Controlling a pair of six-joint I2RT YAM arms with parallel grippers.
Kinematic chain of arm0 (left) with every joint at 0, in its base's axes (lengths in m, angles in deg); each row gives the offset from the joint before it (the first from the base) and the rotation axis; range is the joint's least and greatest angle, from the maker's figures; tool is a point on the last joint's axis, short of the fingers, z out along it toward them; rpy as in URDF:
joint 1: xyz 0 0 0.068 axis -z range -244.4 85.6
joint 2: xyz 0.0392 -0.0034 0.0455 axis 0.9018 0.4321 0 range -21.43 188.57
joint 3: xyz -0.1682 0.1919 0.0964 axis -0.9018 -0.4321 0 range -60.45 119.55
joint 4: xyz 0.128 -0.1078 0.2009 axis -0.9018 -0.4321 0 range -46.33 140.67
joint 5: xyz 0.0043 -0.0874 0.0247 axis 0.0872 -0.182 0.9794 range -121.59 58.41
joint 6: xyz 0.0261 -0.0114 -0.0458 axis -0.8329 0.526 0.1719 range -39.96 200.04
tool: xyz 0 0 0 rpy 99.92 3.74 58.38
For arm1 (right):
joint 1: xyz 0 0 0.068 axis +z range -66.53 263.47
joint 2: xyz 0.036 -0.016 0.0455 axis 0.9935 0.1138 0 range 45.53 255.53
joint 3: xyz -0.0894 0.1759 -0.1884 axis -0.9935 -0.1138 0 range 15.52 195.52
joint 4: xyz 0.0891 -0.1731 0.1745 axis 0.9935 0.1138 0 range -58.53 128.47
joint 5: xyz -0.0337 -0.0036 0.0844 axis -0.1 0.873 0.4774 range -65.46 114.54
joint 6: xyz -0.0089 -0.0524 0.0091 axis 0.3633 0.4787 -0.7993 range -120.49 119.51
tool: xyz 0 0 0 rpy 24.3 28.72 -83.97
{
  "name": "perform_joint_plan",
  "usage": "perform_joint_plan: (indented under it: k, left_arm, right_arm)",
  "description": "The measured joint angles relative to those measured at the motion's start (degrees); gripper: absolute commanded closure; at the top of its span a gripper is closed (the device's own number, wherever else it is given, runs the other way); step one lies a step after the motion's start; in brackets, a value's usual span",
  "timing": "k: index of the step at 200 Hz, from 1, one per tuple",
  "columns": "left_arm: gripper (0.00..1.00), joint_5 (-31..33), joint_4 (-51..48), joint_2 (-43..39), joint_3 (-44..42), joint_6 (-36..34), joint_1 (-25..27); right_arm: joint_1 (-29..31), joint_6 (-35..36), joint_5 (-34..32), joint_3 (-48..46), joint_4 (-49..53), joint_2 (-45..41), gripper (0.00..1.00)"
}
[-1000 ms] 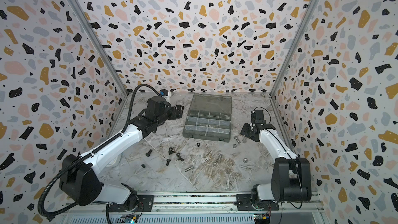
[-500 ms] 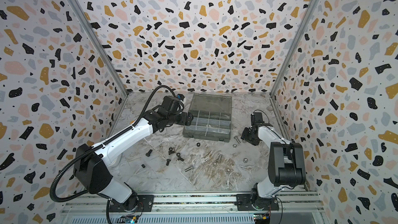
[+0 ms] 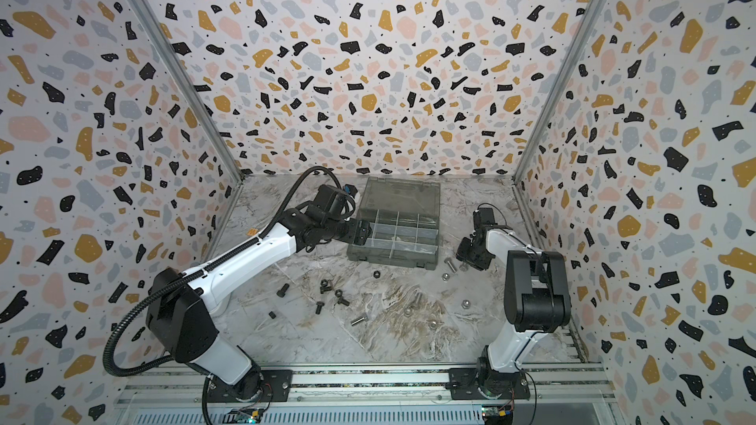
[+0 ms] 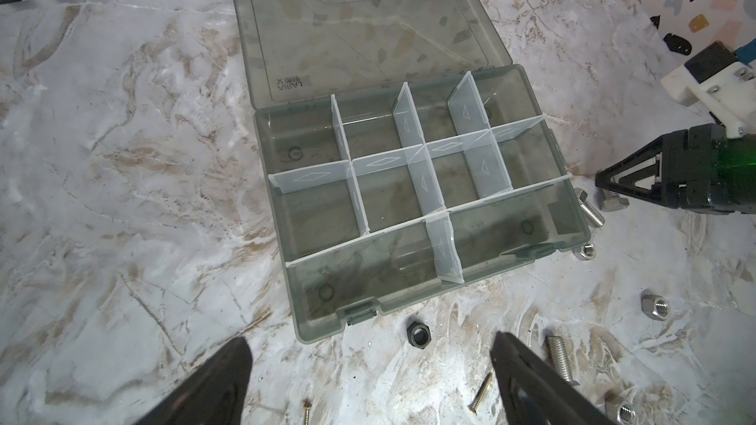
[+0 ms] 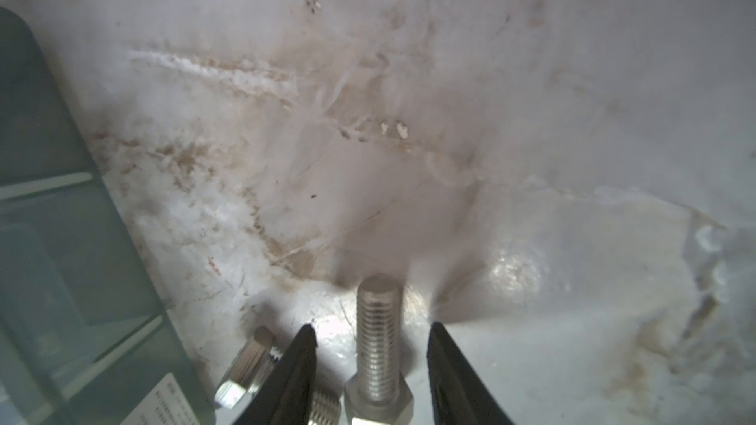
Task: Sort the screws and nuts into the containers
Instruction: 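Grasp a silver bolt with the right gripper while the left arm moves over the box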
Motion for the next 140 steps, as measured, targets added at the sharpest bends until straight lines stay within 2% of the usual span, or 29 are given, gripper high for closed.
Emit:
perform_joint_plan:
  k: [48,88,140]
  left_arm:
    - [0.04,0.44,-0.52,0.11,0.20,-0.96,0.55]
    - [0.04,1.49,-0.94,0.13,0.20,-1.73,0.59]
    - [0.03,2.73,-1.22,-0.02,0.02,-2.05,0.61]
  right_arm:
    - [0.13,0.15,-1.36,0.70,1.70,1.20,0.65]
    - [0.39,0.55,-2.19,2.45,2.80,2.75,0.81]
    - [1.07,1.01,-2.99,4.39,4.79,3.91,0.85]
